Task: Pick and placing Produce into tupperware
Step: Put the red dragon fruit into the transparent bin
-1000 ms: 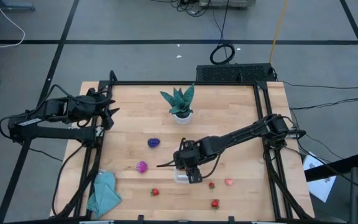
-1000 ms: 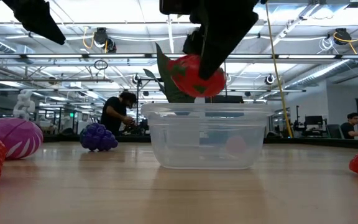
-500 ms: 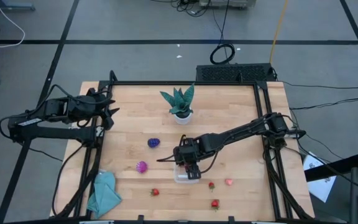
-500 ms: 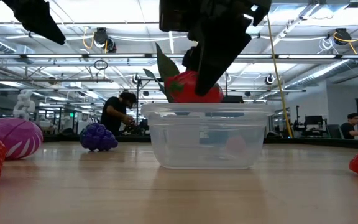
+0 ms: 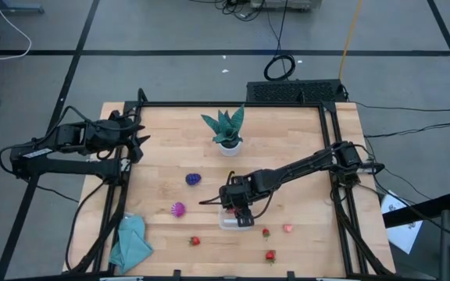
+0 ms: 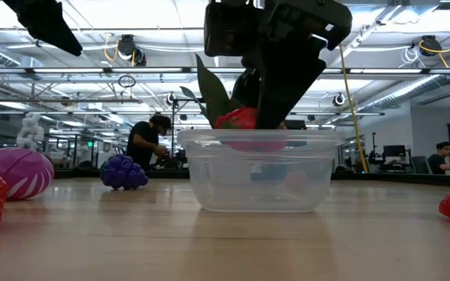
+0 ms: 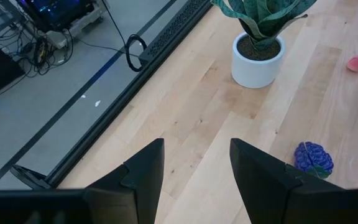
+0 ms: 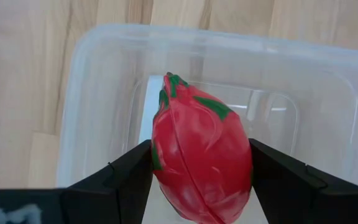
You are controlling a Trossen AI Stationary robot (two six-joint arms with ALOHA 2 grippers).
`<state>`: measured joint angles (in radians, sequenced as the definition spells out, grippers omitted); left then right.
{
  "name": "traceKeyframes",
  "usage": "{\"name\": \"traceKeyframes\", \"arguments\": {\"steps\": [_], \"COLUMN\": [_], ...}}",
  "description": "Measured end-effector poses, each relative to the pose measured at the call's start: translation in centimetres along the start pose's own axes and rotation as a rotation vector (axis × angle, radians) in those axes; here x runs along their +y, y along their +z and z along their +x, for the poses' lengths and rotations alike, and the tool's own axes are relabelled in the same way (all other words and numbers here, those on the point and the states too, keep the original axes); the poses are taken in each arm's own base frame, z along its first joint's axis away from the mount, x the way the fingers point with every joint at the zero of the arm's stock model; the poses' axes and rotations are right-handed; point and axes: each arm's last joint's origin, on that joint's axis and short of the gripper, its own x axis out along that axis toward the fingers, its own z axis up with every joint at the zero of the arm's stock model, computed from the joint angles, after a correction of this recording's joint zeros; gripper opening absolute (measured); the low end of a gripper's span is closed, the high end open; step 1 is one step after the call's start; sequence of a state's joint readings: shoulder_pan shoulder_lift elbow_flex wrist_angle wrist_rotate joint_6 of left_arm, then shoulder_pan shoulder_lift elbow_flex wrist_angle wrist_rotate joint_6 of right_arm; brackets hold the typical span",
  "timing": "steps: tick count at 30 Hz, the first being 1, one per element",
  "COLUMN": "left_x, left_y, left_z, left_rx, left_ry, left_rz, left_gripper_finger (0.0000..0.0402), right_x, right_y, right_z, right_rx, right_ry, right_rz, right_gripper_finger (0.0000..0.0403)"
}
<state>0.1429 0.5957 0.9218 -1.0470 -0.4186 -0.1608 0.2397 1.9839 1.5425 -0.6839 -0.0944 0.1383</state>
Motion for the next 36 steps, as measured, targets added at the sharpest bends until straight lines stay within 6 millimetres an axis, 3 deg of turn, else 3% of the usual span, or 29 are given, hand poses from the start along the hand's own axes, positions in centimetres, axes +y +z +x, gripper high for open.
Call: {"name": "traceKeyframes", "arguments": {"steps": [19, 26, 36], "left_x": [0.0, 0.0, 0.0], "left_y": [0.0, 0.0, 0.0], "left_z": [0.0, 0.0, 0.0], "left_rx": [0.000, 0.000, 0.000], "left_ry": [0.000, -0.001, 0.000], "left_rz": [0.000, 0.000, 0.000], "left_gripper_finger": [0.0186, 0.0186, 0.0186], "right_x": [-0.8, -1.0, -1.1], "right_y": [0.3, 0.1, 0.0], "right_z": [-0.1, 1.6, 1.6], "right_rx": [-0.023, 0.020, 0.026], "right_ry": [0.006, 0.004, 0.004], "right_rz": [0.019, 0.019, 0.025], "right_gripper_finger": [0.0235, 0.0235, 0.0235]}}
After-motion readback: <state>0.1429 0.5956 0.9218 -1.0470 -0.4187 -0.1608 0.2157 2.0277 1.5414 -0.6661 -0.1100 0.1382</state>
